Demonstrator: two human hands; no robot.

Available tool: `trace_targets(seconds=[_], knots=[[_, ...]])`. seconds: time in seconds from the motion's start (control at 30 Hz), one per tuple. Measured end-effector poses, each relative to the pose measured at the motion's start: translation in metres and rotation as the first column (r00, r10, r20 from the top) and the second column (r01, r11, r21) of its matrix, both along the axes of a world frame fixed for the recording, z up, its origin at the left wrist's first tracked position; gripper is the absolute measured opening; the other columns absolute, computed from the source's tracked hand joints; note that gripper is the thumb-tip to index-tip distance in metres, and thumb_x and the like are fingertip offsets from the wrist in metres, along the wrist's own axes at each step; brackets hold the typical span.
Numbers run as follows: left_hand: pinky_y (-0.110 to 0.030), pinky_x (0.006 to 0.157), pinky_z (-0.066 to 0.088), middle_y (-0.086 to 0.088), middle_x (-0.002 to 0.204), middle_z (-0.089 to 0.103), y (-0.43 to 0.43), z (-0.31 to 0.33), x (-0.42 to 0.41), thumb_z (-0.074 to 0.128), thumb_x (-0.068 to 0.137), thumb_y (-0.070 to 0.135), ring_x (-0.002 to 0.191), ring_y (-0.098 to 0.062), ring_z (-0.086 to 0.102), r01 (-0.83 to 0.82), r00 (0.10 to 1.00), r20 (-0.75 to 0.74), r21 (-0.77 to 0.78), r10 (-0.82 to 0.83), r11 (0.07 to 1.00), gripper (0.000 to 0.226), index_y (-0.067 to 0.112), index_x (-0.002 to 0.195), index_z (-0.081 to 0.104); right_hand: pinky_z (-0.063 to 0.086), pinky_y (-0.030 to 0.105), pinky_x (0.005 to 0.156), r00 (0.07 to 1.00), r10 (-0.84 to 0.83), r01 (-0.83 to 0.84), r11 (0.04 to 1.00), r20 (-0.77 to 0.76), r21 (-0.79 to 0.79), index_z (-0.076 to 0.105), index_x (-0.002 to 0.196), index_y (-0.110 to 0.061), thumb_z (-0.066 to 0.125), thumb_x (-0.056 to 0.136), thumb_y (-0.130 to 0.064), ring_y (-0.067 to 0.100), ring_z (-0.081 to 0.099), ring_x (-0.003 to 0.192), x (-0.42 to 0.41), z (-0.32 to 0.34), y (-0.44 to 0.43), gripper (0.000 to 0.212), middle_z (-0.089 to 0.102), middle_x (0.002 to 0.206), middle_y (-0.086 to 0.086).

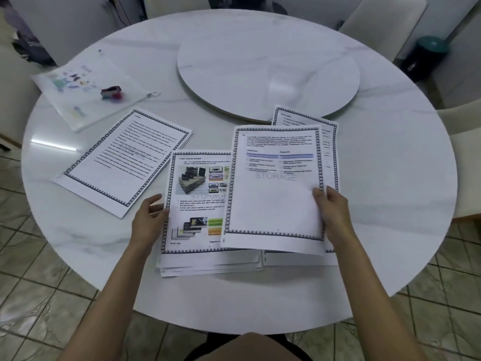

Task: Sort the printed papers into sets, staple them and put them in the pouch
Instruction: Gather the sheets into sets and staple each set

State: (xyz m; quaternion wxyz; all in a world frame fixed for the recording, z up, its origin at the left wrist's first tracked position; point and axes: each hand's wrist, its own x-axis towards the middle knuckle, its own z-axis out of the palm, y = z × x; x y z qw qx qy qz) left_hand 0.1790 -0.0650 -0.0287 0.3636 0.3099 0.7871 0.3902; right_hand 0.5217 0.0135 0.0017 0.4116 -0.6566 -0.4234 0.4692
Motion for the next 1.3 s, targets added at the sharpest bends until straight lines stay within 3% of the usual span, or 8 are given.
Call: trace_targets(seconds=[0.2,0.3,0.4,0.6,0.7,0.87,1.03,1.3], knots=[[-0.037,0.082,0.049,-0.008,0.117,0.058,-0.006,-0.001,0.009,0.05,0.094,0.026,0.095,-0.02,0.055,-0.04,0.99,-0.132,0.084,0.051,0.996,0.032,0.012,0.123,0.054,0.044,0.032,0.065,0.988,0.13,-0.128,0.991,0.082,-0.028,0.06,0.084,-0.011,0.052,0.093,-0.022,0.02,0.053,0.068,-0.061,-0.015,-0.011,0.017,0.06,0.074,0.005],[-0.029,0.061,0.049,-0.006,0.092,0.062,-0.01,0.0,0.023,0.043,0.097,0.029,0.076,-0.024,0.058,-0.027,0.999,0.027,0.121,0.024,0.992,0.027,0.012,0.115,0.054,0.047,0.038,0.068,0.978,0.185,-0.18,0.982,0.095,-0.053,0.06,0.09,-0.001,0.052,0.093,-0.024,0.032,0.056,0.073,-0.083,-0.023,-0.021,0.025,0.063,0.083,0.018],[-0.032,0.054,0.045,-0.009,0.083,0.063,-0.009,-0.001,0.024,0.041,0.098,0.03,0.062,-0.027,0.055,-0.097,0.976,0.206,0.1,0.074,0.99,0.027,0.01,0.113,0.053,0.038,0.027,0.06,0.97,0.217,-0.211,0.975,0.107,-0.07,0.059,0.087,-0.002,0.051,0.093,-0.022,0.018,0.051,0.07,-0.097,-0.028,-0.026,0.023,0.059,0.078,0.007],[-0.034,0.079,0.047,-0.005,0.104,0.063,-0.011,-0.002,0.011,0.054,0.091,0.016,0.087,-0.021,0.058,0.028,0.989,-0.149,0.029,-0.023,0.999,0.026,0.015,0.116,0.058,0.042,0.014,0.065,0.952,0.298,-0.285,0.947,0.076,-0.15,0.06,0.106,-0.012,0.054,0.092,-0.017,0.015,0.058,0.088,-0.103,-0.03,-0.03,0.017,0.063,0.095,0.0],[-0.029,0.076,0.039,-0.006,0.107,0.063,-0.01,-0.003,0.008,0.055,0.089,0.012,0.088,-0.016,0.054,0.079,0.959,-0.275,0.01,-0.073,0.997,0.025,0.012,0.112,0.063,0.041,0.013,0.068,0.955,0.265,-0.246,0.958,0.13,-0.148,0.058,0.109,-0.013,0.06,0.088,-0.011,0.011,0.054,0.084,-0.098,-0.031,-0.028,0.021,0.056,0.088,-0.005],[-0.029,0.074,0.038,-0.013,0.111,0.064,-0.006,-0.004,-0.001,0.059,0.085,0.006,0.091,-0.02,0.055,0.101,0.941,-0.323,-0.012,-0.099,0.995,0.03,0.006,0.115,0.063,0.045,0.005,0.063,0.954,0.215,-0.204,0.976,0.209,-0.074,0.062,0.109,-0.007,0.063,0.084,-0.006,0.006,0.054,0.07,-0.085,-0.033,-0.021,0.025,0.059,0.084,0.001],[-0.043,0.096,0.039,-0.017,0.124,0.056,-0.002,-0.01,-0.003,0.067,0.081,0.009,0.114,-0.033,0.051,0.282,0.842,-0.447,-0.112,-0.302,0.953,0.042,0.009,0.122,0.058,0.055,0.034,0.076,0.964,0.182,-0.17,0.982,0.192,-0.078,0.064,0.105,-0.008,0.064,0.084,-0.007,0.014,0.057,0.076,-0.064,-0.029,-0.01,0.021,0.061,0.086,0.003],[-0.047,0.107,0.029,-0.01,0.145,0.038,-0.003,-0.016,0.004,0.069,0.08,0.016,0.133,-0.03,0.033,0.32,0.805,-0.46,-0.197,-0.376,0.927,0.055,0.013,0.132,0.05,0.05,0.013,0.046,0.98,0.019,-0.011,0.999,0.198,-0.045,0.066,0.104,-0.012,0.063,0.085,-0.008,0.017,0.059,0.086,-0.011,-0.025,0.005,0.019,0.063,0.092,0.004]])
